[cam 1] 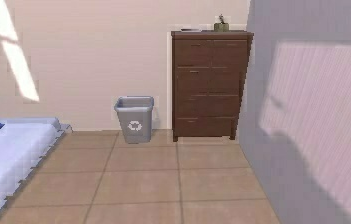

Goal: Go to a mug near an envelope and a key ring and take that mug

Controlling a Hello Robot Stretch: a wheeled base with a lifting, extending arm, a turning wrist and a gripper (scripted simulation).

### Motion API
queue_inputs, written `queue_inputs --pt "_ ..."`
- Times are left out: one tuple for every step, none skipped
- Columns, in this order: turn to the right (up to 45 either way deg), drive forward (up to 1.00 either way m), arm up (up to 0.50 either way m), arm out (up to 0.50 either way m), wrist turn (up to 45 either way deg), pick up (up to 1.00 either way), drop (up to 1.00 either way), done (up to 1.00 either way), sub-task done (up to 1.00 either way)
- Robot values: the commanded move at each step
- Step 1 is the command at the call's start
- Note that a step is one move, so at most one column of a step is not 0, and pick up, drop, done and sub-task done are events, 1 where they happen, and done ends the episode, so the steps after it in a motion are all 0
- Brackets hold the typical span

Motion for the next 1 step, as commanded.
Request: queue_inputs --pt "0.0 0.0 -0.3 0.0 0.0 0.0 0.0 0.0 0.0"
